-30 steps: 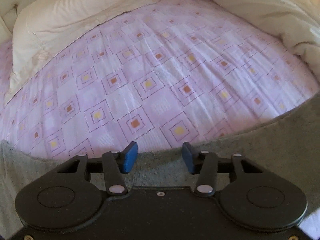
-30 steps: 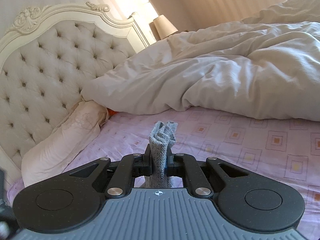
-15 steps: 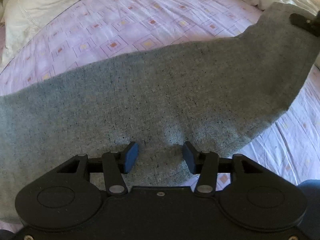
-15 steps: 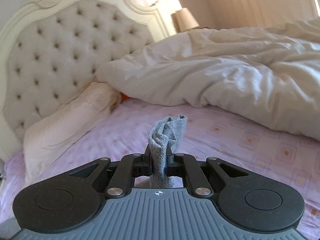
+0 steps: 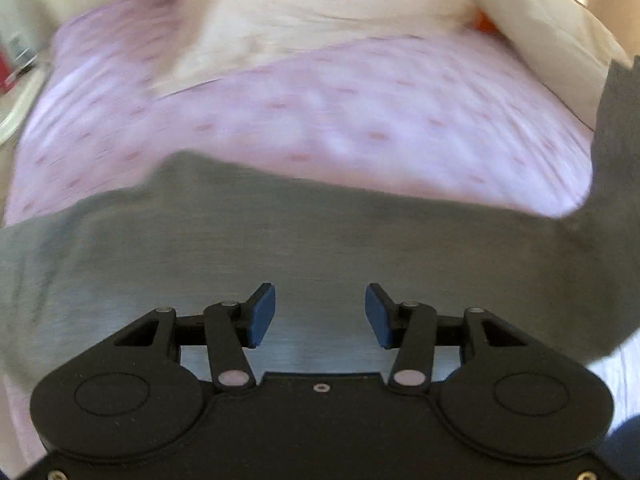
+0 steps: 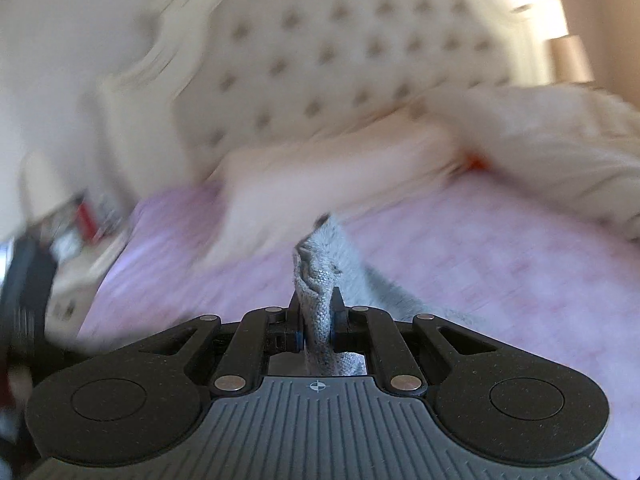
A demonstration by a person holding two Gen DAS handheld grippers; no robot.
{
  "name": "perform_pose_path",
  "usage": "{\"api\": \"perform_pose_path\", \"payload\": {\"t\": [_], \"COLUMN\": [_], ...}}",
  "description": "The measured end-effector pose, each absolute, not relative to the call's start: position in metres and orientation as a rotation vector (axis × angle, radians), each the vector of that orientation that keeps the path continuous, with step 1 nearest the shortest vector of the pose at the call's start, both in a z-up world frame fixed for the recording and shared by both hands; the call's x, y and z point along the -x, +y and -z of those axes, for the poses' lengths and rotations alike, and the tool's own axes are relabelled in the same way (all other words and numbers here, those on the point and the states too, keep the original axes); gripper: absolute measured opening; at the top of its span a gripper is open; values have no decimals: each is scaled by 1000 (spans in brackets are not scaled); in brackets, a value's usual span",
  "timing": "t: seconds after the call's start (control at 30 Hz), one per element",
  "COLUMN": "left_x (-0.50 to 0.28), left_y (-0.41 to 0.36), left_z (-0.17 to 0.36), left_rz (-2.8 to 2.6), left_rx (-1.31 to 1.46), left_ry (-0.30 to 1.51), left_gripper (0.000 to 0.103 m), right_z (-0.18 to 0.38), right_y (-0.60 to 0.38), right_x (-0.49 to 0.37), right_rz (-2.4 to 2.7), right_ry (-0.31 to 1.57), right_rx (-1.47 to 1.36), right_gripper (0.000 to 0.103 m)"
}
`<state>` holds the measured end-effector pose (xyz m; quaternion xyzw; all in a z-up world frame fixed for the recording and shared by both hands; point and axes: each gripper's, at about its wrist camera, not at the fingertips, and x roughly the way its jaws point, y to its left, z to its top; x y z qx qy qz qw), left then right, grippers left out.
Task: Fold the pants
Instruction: 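Lay the cuff over the pants and open the right gripper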
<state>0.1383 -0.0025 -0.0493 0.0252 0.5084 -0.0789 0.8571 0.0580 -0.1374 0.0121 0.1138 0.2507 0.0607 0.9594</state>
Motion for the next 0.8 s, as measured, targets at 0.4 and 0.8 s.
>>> {"api": "perform_pose_path", "payload": {"t": [0.4, 0.8], "left_x": [-148, -151], "left_y": [100, 88], "left_z": [70, 77], "left_rz": [-15, 194], "left_rx": [135, 269], "left_ry": [1099, 1153], "left_gripper": [56, 60], "right_z": [56, 16], "right_y": [-44, -97], "right_x": [-66, 7], "right_rz": [-405, -327], "right_ry": [718, 701], "right_rx": [-135, 21], "right_gripper": [33, 33]}}
